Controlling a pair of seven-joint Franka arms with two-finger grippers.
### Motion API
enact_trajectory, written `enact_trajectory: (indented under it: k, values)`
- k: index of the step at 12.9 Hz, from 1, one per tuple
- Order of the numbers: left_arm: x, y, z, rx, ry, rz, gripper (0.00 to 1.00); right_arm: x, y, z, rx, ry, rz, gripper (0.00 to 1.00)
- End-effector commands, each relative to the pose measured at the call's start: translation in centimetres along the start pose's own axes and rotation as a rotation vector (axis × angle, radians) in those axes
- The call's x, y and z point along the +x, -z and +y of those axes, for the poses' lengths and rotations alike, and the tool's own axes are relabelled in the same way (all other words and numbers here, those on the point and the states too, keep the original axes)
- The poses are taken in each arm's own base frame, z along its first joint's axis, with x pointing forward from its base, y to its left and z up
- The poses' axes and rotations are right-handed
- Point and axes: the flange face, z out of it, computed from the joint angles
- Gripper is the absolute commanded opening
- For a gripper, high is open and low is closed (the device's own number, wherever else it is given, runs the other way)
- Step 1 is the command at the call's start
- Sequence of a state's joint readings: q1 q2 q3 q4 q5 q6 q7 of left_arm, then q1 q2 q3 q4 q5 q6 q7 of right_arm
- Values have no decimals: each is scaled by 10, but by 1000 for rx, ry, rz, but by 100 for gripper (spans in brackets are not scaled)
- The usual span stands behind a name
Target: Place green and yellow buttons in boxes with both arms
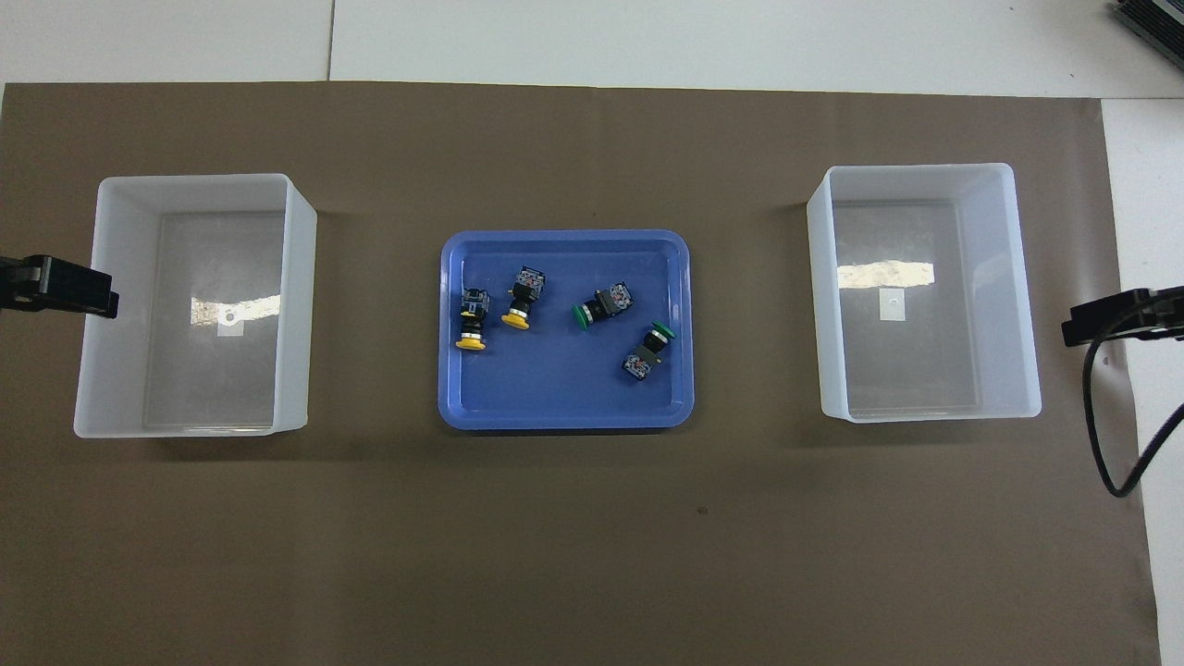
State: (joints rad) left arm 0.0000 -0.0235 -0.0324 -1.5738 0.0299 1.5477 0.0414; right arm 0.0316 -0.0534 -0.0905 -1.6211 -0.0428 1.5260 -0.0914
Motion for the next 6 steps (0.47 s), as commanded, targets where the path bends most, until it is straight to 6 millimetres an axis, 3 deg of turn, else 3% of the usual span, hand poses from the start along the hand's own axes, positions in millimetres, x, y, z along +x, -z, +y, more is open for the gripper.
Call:
enact_trajectory:
  k: [1, 6]
  values:
    - [-5, 0, -2, -1, -1, -10, 100, -4, 3, 2, 1, 18, -9, 100]
    - [-5, 0, -2, -1, -1, -10, 100, -4, 2, 3, 3, 7, -10, 100]
